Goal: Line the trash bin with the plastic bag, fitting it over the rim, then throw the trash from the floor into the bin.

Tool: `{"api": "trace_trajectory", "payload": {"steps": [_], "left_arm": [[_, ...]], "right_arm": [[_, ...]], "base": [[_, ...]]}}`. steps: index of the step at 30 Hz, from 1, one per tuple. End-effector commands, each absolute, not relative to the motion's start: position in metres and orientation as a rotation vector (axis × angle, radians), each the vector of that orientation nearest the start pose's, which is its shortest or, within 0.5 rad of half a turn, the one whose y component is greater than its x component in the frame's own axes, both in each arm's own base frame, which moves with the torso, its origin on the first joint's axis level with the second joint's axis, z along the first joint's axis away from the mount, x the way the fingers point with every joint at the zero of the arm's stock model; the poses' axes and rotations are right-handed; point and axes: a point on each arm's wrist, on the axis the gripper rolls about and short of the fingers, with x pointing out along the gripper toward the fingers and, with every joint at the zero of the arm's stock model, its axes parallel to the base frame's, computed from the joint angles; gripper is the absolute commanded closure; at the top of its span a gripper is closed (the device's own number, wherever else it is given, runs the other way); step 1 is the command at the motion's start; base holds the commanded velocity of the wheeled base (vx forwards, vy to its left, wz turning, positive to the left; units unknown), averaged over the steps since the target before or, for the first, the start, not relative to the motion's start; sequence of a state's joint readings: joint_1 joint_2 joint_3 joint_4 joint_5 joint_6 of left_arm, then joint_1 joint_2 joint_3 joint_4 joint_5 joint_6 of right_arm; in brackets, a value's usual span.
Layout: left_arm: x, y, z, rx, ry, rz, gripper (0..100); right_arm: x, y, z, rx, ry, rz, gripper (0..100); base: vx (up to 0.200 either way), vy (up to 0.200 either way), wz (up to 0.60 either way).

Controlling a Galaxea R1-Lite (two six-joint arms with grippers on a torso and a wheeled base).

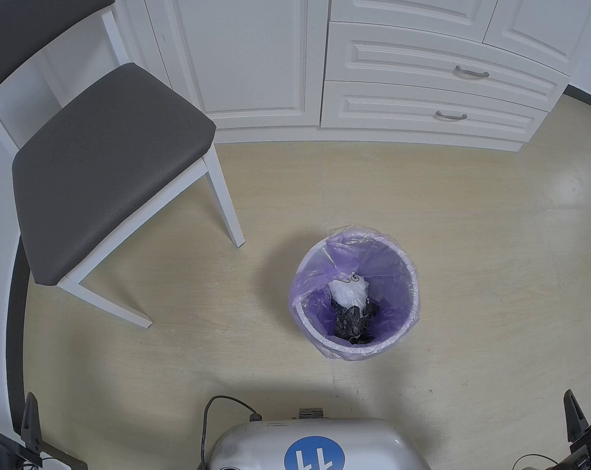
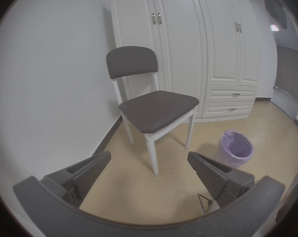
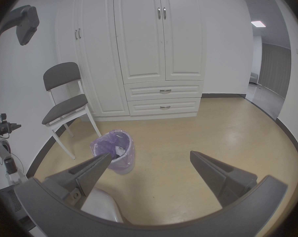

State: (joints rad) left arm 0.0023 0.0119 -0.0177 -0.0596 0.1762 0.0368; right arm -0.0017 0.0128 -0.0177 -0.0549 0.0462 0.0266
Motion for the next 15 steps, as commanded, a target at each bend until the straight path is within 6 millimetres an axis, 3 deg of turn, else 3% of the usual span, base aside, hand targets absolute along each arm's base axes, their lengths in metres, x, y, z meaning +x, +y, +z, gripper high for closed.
{"api": "trace_trajectory", "payload": {"steps": [1,7,15], "left_arm": [[-0.0233,0.0021,0.0812,0.028,-0.044,0.102,0],[-0.0222,-0.0010,0.0764,0.041,-0.001,-0.046,0],[-0.0231,-0.0007,0.0757,0.038,0.012,-0.039,0]], "right_arm": [[-0.0228,-0.0007,0.0772,0.016,-0.017,-0.035,0],[-0.0228,-0.0005,0.0772,0.017,-0.017,-0.026,0],[-0.0228,-0.0005,0.0774,0.023,-0.019,-0.026,0]], "base": [[0.000,0.000,0.00],[0.000,0.000,0.00],[0.000,0.000,0.00]]}}
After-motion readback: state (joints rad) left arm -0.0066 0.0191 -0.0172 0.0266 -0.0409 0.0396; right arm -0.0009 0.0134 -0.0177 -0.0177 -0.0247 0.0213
